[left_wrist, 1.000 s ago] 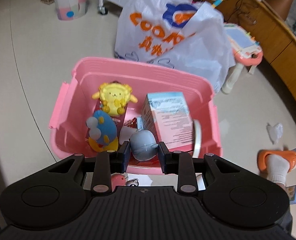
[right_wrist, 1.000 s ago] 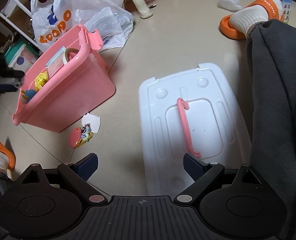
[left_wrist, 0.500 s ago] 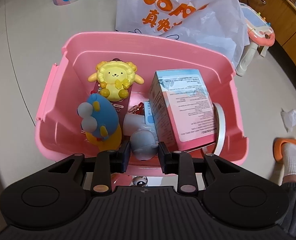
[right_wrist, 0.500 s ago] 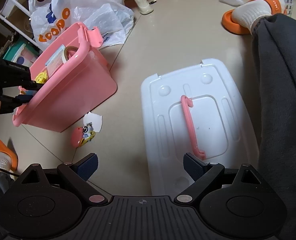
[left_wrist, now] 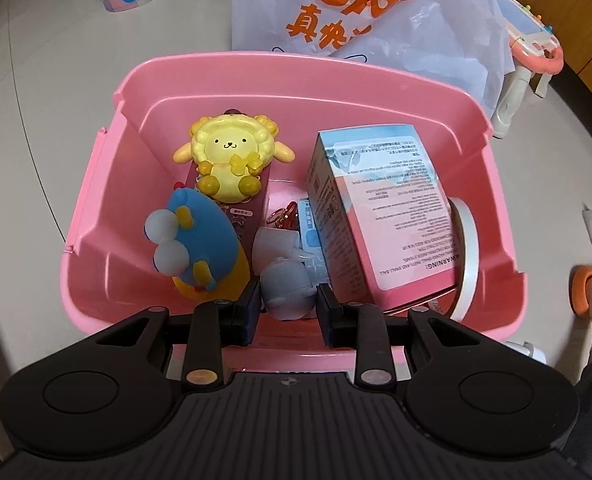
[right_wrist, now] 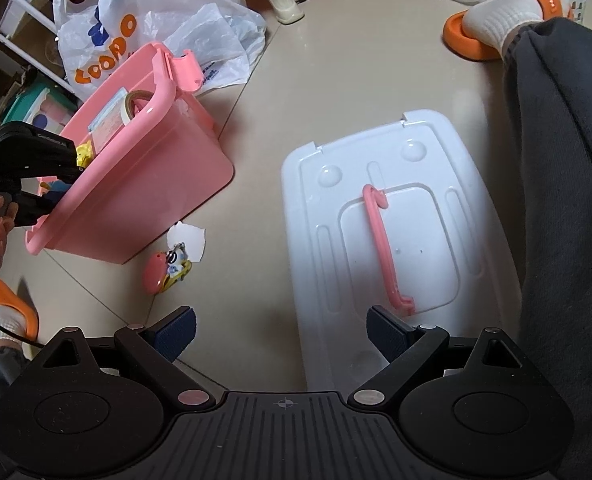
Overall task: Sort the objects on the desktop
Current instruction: 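Open the left gripper to drop the ball toy and withdraw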
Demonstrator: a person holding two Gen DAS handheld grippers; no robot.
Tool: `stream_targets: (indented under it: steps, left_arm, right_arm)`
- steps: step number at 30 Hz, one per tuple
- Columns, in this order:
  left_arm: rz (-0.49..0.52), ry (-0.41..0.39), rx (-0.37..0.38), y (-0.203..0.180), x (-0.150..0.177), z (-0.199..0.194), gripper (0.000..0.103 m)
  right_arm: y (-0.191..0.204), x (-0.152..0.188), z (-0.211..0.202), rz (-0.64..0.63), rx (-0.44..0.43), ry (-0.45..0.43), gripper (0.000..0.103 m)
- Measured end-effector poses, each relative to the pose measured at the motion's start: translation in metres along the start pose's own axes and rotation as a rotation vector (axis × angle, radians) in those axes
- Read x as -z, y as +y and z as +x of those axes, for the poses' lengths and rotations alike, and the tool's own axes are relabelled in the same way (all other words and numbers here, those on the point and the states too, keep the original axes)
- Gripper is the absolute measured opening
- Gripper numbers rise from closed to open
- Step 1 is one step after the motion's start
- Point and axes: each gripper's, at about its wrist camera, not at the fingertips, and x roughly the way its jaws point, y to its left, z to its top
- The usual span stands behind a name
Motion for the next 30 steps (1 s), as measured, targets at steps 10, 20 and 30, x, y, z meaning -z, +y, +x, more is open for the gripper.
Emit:
stream_targets:
  steps: [10, 20, 30]
  left_arm:
    - [0.060, -0.016, -0.044, -0.007, 0.003, 0.009, 0.031]
    - [-0.003, -0.046, -0.015, 0.001, 0.002, 0.008, 0.054]
    - [-0.059, -0.140, 0.069, 0.022, 0.015, -0.035, 0.073]
  right_arm:
    - [0.001, 0.002, 0.004, -0.008, 0.007, 0.017, 0.091]
    - [0.003, 0.003, 0.007, -0.022, 0.017, 0.026, 0.091]
    - [0.008, 0.006, 0.003, -0.062, 0.021, -0.007, 0.090]
